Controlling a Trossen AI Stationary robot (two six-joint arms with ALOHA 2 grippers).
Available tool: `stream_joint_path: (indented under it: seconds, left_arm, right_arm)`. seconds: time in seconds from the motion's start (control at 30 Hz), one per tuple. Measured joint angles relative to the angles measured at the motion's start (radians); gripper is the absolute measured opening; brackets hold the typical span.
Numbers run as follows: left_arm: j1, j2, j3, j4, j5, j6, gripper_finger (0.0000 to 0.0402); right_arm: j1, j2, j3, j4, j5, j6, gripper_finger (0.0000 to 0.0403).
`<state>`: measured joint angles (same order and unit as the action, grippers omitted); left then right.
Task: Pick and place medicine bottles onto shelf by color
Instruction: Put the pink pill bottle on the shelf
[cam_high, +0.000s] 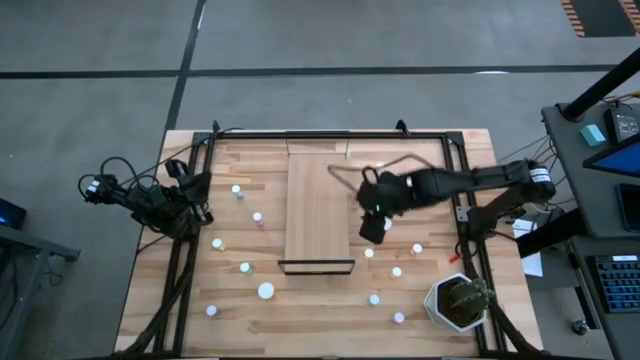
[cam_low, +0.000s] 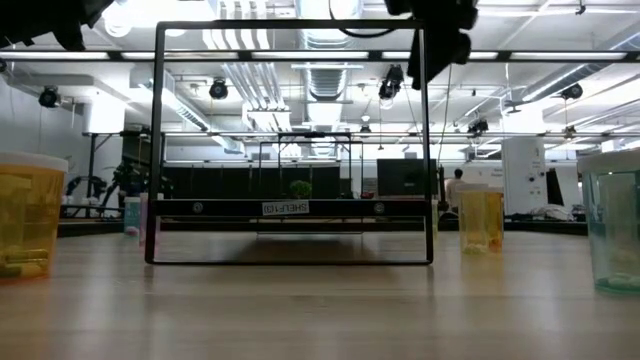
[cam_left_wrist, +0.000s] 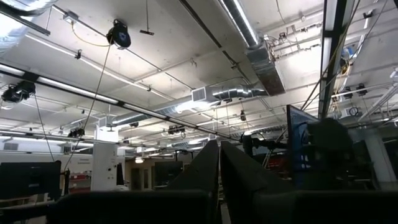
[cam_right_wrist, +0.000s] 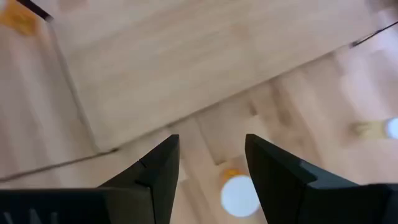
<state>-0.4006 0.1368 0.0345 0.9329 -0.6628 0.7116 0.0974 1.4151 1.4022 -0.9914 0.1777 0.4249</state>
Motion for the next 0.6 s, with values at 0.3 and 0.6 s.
stream_joint_path:
  seconds: [0.3,0.6]
  left_arm:
    - [0.0,-0.002,0.017,0.006,-0.001,0.01,0.0]
    - [0.0,-0.004,0.03,0.038,0.001,0.012,0.0]
  right_arm:
    - [0.09,-0.004,-0.135,0.153,0.175,-0.106,0.0173]
    - [0.073,-0.038,-0.178,0.149,0.089,0.042,0.0191]
